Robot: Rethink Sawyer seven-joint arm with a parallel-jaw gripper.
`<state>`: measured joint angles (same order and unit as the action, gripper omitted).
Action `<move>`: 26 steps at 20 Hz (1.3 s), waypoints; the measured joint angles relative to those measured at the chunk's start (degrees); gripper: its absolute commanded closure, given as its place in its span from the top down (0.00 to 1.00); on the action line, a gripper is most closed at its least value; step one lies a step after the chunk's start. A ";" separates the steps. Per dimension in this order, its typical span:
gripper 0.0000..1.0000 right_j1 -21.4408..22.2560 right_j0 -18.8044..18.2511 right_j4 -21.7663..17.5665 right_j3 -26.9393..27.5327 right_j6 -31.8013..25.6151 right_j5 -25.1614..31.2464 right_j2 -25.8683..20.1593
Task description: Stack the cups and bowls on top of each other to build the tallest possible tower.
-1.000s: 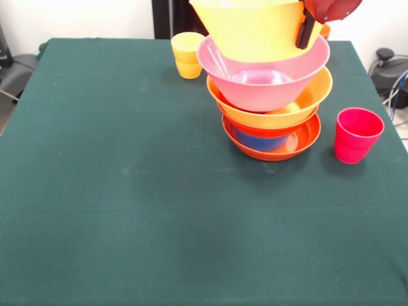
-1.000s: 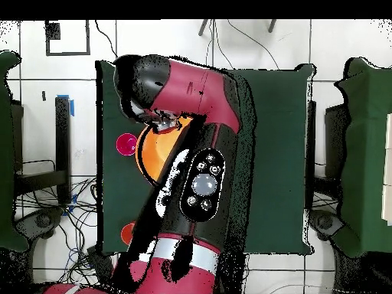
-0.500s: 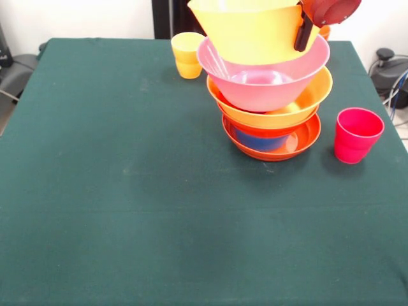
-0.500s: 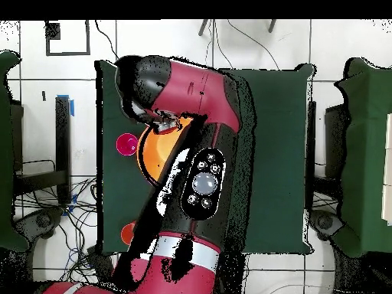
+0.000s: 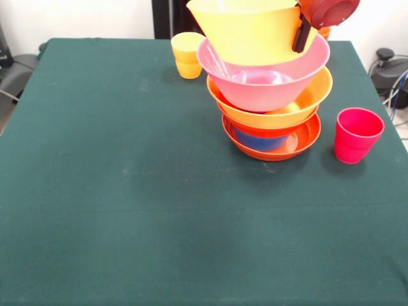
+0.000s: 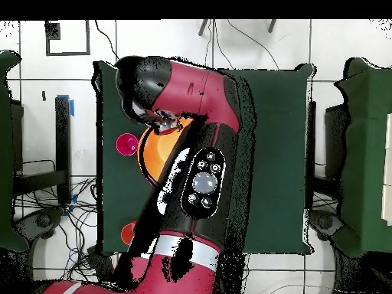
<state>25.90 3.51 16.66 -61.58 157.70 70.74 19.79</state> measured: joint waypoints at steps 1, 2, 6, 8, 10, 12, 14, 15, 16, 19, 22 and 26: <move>0.00 -0.03 -0.01 -0.02 0.00 0.00 0.00 0.00; 1.00 -0.09 -0.09 -0.07 -0.01 0.00 -0.01 0.00; 1.00 -0.13 -0.14 -0.12 0.00 0.00 0.00 0.00; 1.00 -0.16 -0.14 -0.17 0.03 0.00 -0.01 0.00; 1.00 -0.16 -0.14 -0.20 0.07 0.00 -0.08 0.00; 1.00 -0.16 -0.14 -0.24 0.06 0.00 -0.33 0.00; 1.00 -0.16 -0.14 -0.24 0.07 0.00 -0.47 0.00; 1.00 -0.16 -0.14 -0.24 0.07 0.00 -0.50 0.00; 1.00 -0.16 -0.14 -0.24 0.07 0.00 -0.49 0.00; 1.00 -0.16 -0.14 -0.25 0.07 0.00 -0.49 0.00; 1.00 -0.16 -0.14 -0.25 0.07 0.00 -0.49 0.00; 1.00 -0.11 -0.14 -0.25 0.06 0.00 -0.49 0.00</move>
<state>25.79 3.37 16.41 -61.52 157.70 70.25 19.79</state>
